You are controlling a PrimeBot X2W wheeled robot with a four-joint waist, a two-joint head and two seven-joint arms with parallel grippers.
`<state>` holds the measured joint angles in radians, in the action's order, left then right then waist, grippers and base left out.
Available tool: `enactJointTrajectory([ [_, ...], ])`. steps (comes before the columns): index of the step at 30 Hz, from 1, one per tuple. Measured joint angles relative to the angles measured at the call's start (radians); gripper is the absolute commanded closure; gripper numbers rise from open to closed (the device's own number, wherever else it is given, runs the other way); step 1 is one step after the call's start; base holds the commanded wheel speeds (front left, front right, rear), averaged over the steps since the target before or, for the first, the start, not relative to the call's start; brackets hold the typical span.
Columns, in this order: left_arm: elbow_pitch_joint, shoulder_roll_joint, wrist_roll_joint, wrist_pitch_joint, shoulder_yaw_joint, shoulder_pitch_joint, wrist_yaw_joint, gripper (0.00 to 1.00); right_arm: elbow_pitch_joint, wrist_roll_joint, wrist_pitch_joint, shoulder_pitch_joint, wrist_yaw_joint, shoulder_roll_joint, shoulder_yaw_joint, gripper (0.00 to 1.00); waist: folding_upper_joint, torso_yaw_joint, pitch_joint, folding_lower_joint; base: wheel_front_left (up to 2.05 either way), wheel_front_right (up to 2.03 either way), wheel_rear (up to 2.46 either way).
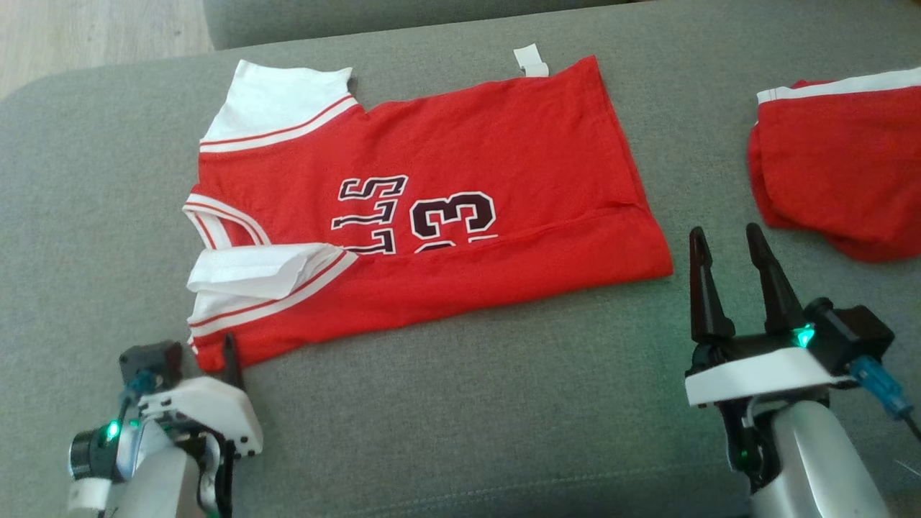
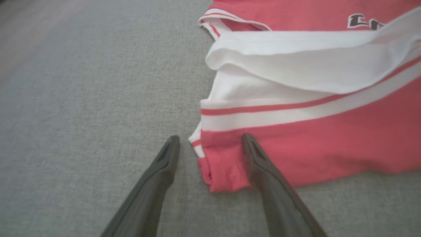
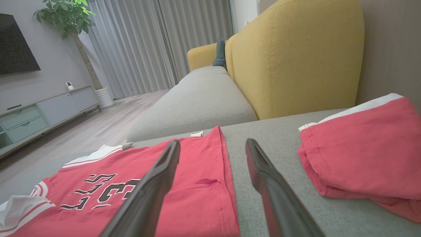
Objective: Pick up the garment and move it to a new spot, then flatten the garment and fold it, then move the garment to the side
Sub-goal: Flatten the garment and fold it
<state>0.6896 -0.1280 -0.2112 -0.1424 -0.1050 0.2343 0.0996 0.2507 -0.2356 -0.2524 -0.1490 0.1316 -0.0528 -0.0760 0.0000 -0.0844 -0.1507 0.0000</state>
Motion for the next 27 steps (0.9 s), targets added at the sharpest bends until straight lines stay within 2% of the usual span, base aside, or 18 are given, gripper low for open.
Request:
enactJointTrajectory([
  [7, 0.04, -0.002, -0.004, 0.011, -0.018, 0.041, -0.04, 0.0, -0.001, 0.02, 0.0, -0.008, 0.0, 0.003, 0.036, 0.0, 0.0, -0.008, -0.014, 0.0, 0.0, 0.0, 0.0],
  [8, 0.045, -0.002, -0.004, 0.016, -0.019, 0.046, -0.049, 0.41, -0.002, 0.02, 0.0, -0.008, 0.0, 0.003, 0.051, 0.0, 0.0, -0.009, -0.016, 0.0, 0.0, 0.0, 0.0],
  [9, 0.045, -0.002, -0.004, 0.016, -0.019, 0.046, -0.049, 0.41, -0.002, 0.02, 0.0, -0.008, 0.0, 0.003, 0.051, 0.0, 0.0, -0.009, -0.016, 0.0, 0.0, 0.0, 0.0],
  [10, 0.048, -0.003, -0.008, 0.018, -0.021, 0.05, -0.058, 0.85, -0.002, 0.02, 0.0, -0.009, 0.0, 0.003, 0.062, 0.0, 0.0, -0.009, -0.017, 0.0, 0.0, 0.0, 0.0],
  [11, 0.052, -0.003, -0.013, 0.018, -0.026, 0.058, -0.066, 1.0, -0.003, 0.024, 0.0, -0.009, 0.0, 0.003, 0.073, 0.0, 0.0, -0.009, -0.018, 0.0, 0.0, 0.0, 0.0],
  [18, 0.052, 0.006, -0.028, -0.036, -0.035, 0.066, -0.055, 1.0, -0.003, 0.03, 0.0, -0.029, 0.0, 0.003, 0.122, 0.0, 0.0, 0.006, -0.016, 0.0, 0.0, 0.0, 0.0],
  [27, -0.076, 0.007, -0.021, -0.097, -0.04, 0.065, -0.045, 1.0, 0.099, -0.014, 0.06, -0.033, 0.0, 0.004, 0.076, 0.0, 0.0, 0.05, -0.014, 0.0, 0.0, 0.0, 0.0],
])
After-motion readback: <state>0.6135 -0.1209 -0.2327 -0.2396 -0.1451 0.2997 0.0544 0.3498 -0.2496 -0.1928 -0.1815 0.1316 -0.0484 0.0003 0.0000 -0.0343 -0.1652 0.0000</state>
